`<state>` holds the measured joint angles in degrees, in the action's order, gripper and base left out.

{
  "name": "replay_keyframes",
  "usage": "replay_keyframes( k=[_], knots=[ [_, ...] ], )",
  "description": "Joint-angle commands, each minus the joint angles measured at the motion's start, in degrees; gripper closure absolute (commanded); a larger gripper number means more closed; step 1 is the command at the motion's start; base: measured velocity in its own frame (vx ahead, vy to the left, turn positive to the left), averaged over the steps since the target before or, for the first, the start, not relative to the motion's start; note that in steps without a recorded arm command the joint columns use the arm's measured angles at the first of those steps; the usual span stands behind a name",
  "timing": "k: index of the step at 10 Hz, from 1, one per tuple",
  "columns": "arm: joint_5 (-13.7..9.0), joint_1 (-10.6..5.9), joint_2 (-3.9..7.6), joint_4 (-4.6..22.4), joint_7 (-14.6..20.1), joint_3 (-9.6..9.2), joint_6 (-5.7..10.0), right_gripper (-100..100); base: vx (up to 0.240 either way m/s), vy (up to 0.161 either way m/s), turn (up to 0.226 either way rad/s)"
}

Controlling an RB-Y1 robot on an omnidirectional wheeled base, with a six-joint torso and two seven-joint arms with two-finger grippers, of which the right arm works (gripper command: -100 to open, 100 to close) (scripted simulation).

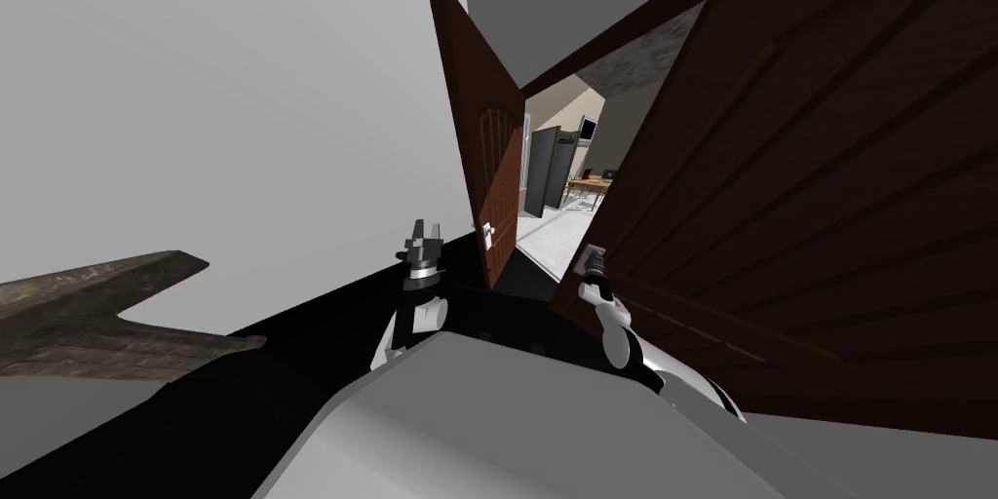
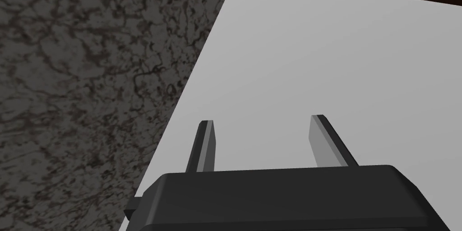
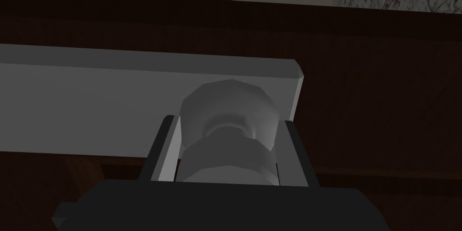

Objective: Pull the door open

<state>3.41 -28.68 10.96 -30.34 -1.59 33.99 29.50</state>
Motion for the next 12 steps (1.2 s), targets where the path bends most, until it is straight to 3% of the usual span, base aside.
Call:
replay_keyframes(
  k=[1,12],
  knots=[
    [0.2,-0.05,0.1,0.1,0.6,-0.78,0.05,100,-0.177,-0.006,0.07],
    [1.9,-0.46,0.97,0.8,6.1,-7.81,0.5,100,-0.208,-0.055,0.092]
  ],
)
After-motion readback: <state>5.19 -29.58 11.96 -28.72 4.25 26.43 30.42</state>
